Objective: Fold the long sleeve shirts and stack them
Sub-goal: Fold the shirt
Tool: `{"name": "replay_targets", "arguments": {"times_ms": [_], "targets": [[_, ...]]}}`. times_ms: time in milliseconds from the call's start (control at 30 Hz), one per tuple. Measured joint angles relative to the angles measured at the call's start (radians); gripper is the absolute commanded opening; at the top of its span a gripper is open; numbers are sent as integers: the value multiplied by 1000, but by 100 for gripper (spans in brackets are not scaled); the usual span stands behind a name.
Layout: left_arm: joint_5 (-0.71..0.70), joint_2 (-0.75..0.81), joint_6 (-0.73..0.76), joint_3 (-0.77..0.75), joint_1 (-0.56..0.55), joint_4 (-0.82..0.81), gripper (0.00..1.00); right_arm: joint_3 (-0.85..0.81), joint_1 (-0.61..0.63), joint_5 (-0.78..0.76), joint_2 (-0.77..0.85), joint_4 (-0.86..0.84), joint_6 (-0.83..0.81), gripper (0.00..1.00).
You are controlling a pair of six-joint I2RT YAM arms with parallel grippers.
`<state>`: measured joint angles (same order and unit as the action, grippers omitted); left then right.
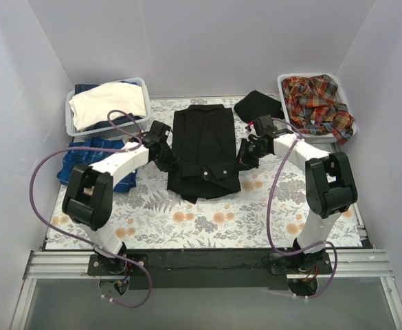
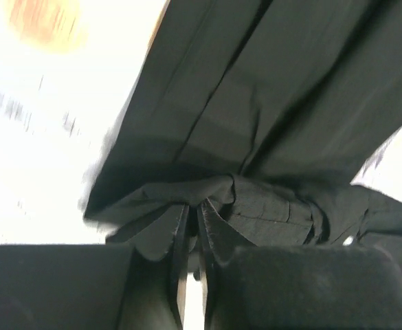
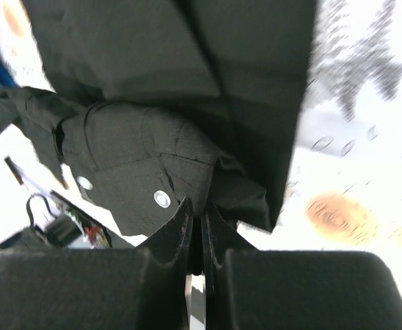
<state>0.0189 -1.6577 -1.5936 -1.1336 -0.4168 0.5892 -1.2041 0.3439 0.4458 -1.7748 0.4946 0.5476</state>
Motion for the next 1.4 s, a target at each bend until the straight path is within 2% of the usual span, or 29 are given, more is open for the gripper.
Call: {"name": "replay_targets", "arguments": {"times_ms": [33, 67, 100, 133, 167, 200, 267, 300, 333, 533, 767, 1067, 1267, 1367, 1400], "targets": [[-1, -34, 16, -29, 5, -7, 26, -9, -4, -4, -12, 0, 1, 2], [-2, -63, 32, -55, 10, -13, 34, -16, -10, -12, -23, 0, 2, 8], [-3, -95, 51, -82, 16, -19, 40, -21, -18, -20, -32, 2, 3, 23], [-3, -124, 66, -109, 22, -20, 47, -27, -25, -26, -40, 3, 3, 30], [-4, -152, 78, -137, 27, -19, 52, -34, -31, -31, -48, 4, 5, 36], [-5, -176, 90, -162, 32, -18, 55, -40, -35, -37, -55, 4, 5, 45], [-5, -208, 106, -194, 42, -15, 64, -48, -42, -49, -60, 4, 5, 54], [-5, -212, 110, -198, 45, -14, 66, -51, -44, -55, -59, 4, 1, 60], [-5, -212, 117, -198, 50, -9, 67, -53, -45, -59, -56, 3, -2, 61], [12, -110, 148, -114, 71, 14, 68, -42, -44, -73, 16, 3, -36, 63], [120, 78, 153, 93, 74, 1, 68, 132, -42, -64, 140, 3, -60, 63], [203, 116, 113, 224, 34, -74, 69, 280, -27, -47, 180, -4, -71, 63], [212, 100, 82, 226, 10, -139, 60, 285, -18, -38, 181, -63, -48, 56], [211, 76, 75, 226, 1, -164, 49, 285, -16, -38, 180, -90, -35, 44], [210, 62, 70, 226, 0, -166, 42, 285, -15, -37, 179, -98, -30, 35]]}}
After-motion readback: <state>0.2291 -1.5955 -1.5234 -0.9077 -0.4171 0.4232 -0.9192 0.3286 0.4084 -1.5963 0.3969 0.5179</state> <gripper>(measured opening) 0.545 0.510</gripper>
